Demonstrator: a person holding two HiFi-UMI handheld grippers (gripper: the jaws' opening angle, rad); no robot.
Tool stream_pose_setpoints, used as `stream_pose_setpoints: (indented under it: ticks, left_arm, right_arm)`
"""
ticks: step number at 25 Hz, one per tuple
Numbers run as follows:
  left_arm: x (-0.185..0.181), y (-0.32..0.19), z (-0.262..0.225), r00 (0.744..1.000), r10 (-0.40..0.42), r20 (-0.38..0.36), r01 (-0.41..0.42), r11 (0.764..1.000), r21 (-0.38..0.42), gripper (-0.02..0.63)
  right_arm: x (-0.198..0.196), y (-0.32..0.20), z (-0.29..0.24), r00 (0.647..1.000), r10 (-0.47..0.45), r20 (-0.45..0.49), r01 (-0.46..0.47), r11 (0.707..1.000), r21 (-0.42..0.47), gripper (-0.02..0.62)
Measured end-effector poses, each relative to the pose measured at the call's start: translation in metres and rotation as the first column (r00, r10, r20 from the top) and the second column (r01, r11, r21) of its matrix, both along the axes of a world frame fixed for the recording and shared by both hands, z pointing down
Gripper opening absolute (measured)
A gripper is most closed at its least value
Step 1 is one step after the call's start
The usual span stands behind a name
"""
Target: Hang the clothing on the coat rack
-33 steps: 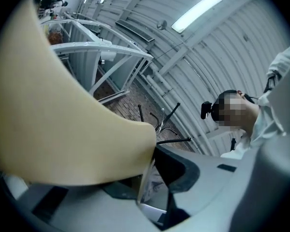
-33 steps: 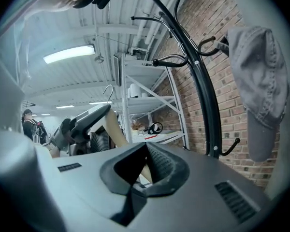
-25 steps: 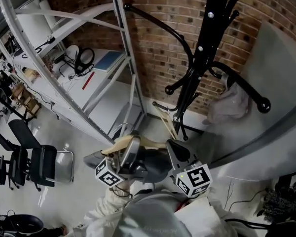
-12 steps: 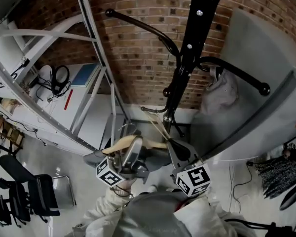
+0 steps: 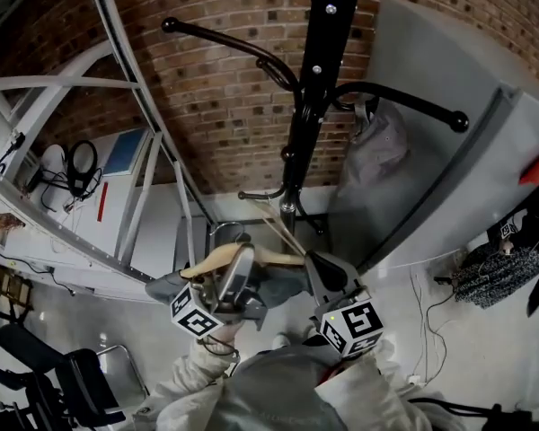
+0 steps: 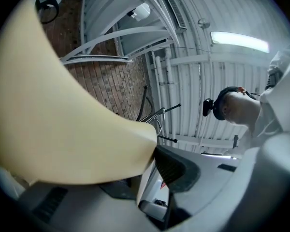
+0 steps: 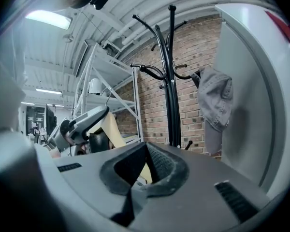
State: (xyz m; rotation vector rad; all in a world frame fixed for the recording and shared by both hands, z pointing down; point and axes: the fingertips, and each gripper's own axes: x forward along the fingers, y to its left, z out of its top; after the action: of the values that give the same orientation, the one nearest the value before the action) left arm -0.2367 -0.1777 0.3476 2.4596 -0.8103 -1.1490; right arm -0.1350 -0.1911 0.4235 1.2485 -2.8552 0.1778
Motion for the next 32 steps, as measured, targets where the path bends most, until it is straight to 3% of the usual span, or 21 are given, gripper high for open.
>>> stream_pose_setpoints:
  ticks: [18,32]
  left_arm:
    - [0.077,-0.011,-0.009,0.982,0.189,-0.016,-0.188,0.982,0.014,0.106]
    - [0.097,-0.038,-0.049,0.988,0.152,-0.003,-0.151,0.984,0.097,0.106]
  right_arm:
    - [0.070,0.003,-0.009,0.987,0.163,-0.012,-0.163,0.987,0.012,0.025]
    - [0.095,-0.027,-0.039,0.988,0.155,0.022,-0.156,0.984,0.084,0.025]
